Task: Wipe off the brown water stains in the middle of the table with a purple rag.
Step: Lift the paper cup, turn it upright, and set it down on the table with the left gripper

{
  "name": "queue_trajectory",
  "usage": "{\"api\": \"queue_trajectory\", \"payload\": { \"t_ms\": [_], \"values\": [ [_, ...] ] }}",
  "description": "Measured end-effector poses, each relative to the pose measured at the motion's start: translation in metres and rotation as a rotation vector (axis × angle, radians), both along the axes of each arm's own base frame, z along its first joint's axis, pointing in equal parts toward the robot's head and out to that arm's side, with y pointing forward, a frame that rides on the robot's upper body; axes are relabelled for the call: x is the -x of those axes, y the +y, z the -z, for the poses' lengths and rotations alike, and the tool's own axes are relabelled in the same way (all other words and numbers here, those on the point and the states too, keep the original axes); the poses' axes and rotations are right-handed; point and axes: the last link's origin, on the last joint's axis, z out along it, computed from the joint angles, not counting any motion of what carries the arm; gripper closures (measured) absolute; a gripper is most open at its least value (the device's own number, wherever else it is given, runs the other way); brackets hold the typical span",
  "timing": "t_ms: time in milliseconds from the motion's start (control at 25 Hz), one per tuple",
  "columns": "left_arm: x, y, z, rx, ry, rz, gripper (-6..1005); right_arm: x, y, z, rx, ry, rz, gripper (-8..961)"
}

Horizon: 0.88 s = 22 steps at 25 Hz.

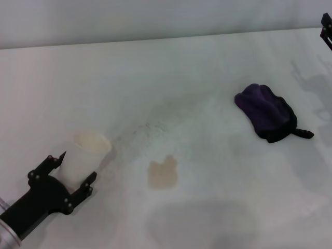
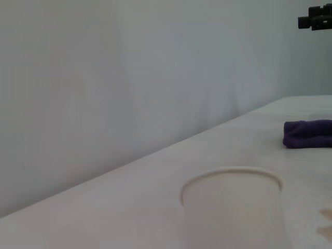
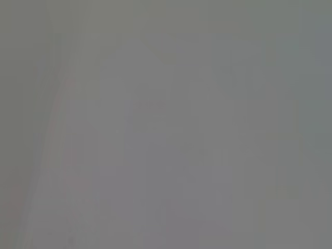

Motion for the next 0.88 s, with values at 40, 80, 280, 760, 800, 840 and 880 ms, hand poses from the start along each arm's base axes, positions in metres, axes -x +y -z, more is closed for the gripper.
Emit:
{"api": "queue_trajectory", "payload": {
  "t_ms": [40,80,280,760,800,840,880],
  "values": [
    [0.001,-0.002,0.001,-0.004,0.004,0.000,257,0.000,0.000,0.000,0.001,0.000,0.004,176],
    [0.001,-0.004,0.001,-0.008,0.009,-0.001,257,-0.001,0.000,0.000,0.002,0.000,0.006,176],
    [0.006,-0.017,0.003,-0.030,0.033,-0.009,252,-0.001,0.001,0.000,-0.001,0.002,0.013,176],
    [0.007,-0.022,-0.001,-0.069,0.024,-0.012,245,-0.001,0.007,0.001,0.007,-0.002,0.032,176],
    [0.007,-0.022,-0.001,-0.072,0.021,-0.011,244,-0.001,0.008,0.001,0.008,-0.002,0.032,176],
    [0.007,-0.022,-0.002,-0.075,0.018,-0.010,243,-0.001,0.008,0.001,0.008,-0.002,0.032,176],
    [0.007,-0.022,-0.002,-0.077,0.017,-0.011,220,-0.001,0.007,0.001,0.008,-0.002,0.032,176]
  ]
}}
